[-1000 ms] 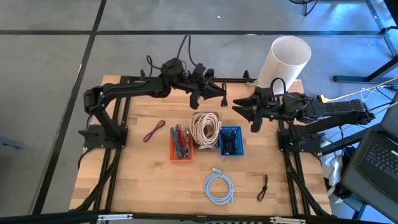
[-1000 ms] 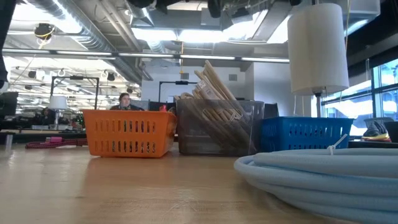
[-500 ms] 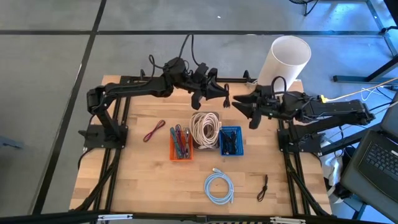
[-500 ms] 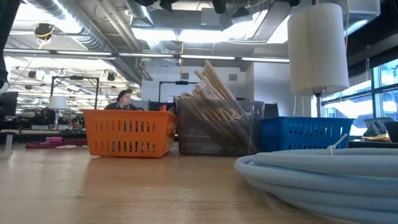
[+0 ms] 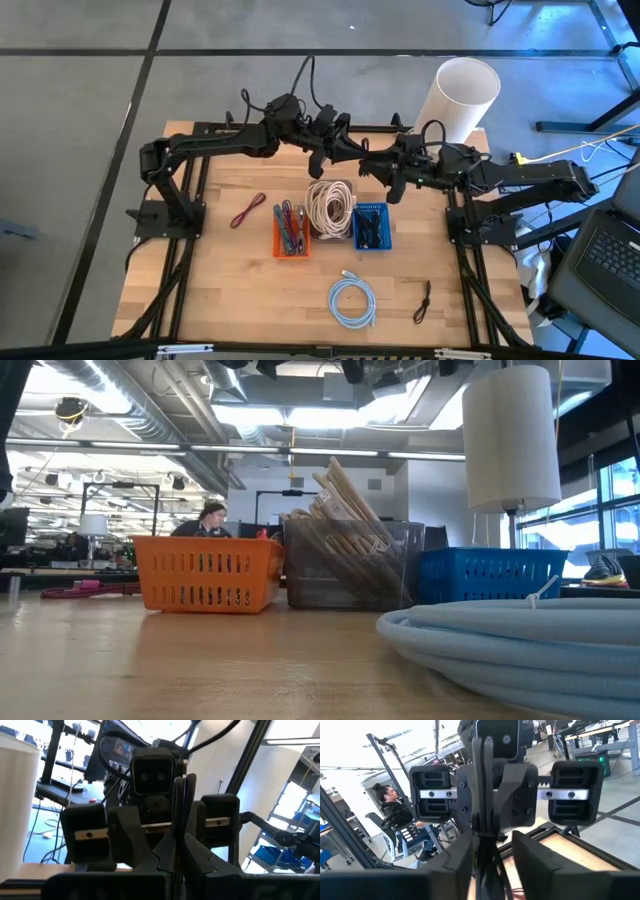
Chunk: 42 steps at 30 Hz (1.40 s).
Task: Pick & Place USB Port
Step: Put the black charger cable into the blue bin
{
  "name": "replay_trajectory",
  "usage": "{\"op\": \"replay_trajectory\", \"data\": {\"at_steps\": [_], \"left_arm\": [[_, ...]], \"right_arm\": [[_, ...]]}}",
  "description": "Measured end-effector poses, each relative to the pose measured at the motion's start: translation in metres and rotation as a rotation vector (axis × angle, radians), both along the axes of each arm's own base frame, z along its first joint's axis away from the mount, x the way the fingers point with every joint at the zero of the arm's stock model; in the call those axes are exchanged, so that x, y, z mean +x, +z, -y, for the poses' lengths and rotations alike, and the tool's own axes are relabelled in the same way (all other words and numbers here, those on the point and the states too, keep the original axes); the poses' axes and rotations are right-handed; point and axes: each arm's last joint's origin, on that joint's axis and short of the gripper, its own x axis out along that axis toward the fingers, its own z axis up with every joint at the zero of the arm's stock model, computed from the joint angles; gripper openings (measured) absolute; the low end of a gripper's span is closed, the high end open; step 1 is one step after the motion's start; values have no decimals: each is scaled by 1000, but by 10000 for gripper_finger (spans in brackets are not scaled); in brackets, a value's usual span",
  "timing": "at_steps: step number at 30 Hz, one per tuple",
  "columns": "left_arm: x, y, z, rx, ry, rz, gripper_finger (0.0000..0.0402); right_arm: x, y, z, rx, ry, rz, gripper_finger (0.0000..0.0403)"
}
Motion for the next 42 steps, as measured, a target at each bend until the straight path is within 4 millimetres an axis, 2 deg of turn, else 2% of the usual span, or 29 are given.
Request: {"op": "replay_trajectory", "data": {"at_steps": [5, 9, 14, 19, 22, 24, 29, 37, 42], "left_arm": [[0, 0, 0, 0, -4, -4, 9], [0, 0, 0, -1, 2, -3, 24], [0, 0, -1, -1, 16, -2, 66], [-9, 5, -14, 2, 31, 2, 116], [-26, 16, -27, 3, 51, -11, 139], [-41, 20, -37, -22, 99, -79, 145], [-81, 24, -50, 4, 310, -281, 137], [-135, 28, -46, 82, 633, -548, 112], [-157, 28, -42, 144, 656, -646, 103]], "right_arm": [[0, 0, 2, 0, -3, 1, 32], [-1, 0, 2, -6, -13, -1, 26], [-3, 0, 3, -28, -49, -17, 26], [-21, 2, 7, 6, -153, -59, 26], [-34, -3, 5, 102, -201, -125, 25], [-42, -8, 2, 187, -220, -163, 24], [-49, -26, -12, 365, -275, -269, 21], [-27, -63, -38, 563, -324, -430, 21], [-11, -92, -58, 659, -385, -532, 21]]}}
